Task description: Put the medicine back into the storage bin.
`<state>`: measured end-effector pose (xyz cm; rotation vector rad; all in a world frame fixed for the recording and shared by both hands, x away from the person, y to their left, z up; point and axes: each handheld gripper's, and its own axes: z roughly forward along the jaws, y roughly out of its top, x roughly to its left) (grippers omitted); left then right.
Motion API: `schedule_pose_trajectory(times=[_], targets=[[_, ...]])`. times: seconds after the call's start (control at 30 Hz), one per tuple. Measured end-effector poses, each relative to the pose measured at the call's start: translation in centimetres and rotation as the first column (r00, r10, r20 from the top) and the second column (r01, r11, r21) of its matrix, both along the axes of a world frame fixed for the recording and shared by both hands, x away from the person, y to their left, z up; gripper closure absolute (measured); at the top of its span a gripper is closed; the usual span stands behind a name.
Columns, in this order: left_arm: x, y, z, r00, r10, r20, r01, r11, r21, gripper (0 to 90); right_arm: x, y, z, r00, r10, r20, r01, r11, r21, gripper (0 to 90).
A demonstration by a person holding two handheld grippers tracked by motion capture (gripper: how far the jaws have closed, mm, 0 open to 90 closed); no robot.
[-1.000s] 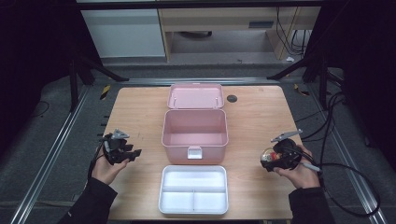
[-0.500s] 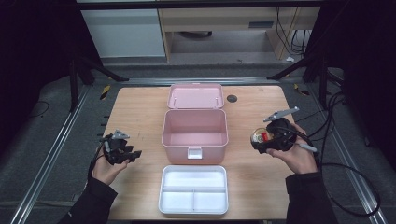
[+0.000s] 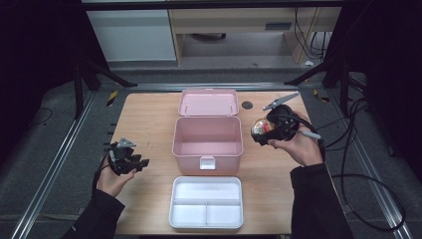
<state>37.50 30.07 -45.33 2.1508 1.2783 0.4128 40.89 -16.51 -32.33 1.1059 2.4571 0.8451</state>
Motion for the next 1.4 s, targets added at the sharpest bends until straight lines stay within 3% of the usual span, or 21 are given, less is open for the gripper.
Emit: schedule_pose_trajectory(times=[0.3,0.73,1.4], targets=[[0.0,0.1,0.1,1.0,-0.001,0.002,0.001,1.0,-0.007,58.2,2.1,3.3,1.1,0.9986,0.053,0.003,-0.053,0.9986,-0.01,20.5],[0.0,0.3,0.3,1.0,-0.005,0.002,0.005,0.9999,-0.013,58.1,5.0,8.2,0.5,0.9919,0.127,-0.012,-0.127,0.9917,-0.021,20.6],[-0.1,0.5,0.6,0.9999,-0.005,0.014,0.006,0.9998,-0.018,58.3,8.5,15.5,-3.1,0.9769,0.205,-0.061,-0.205,0.9787,0.002,20.5]])
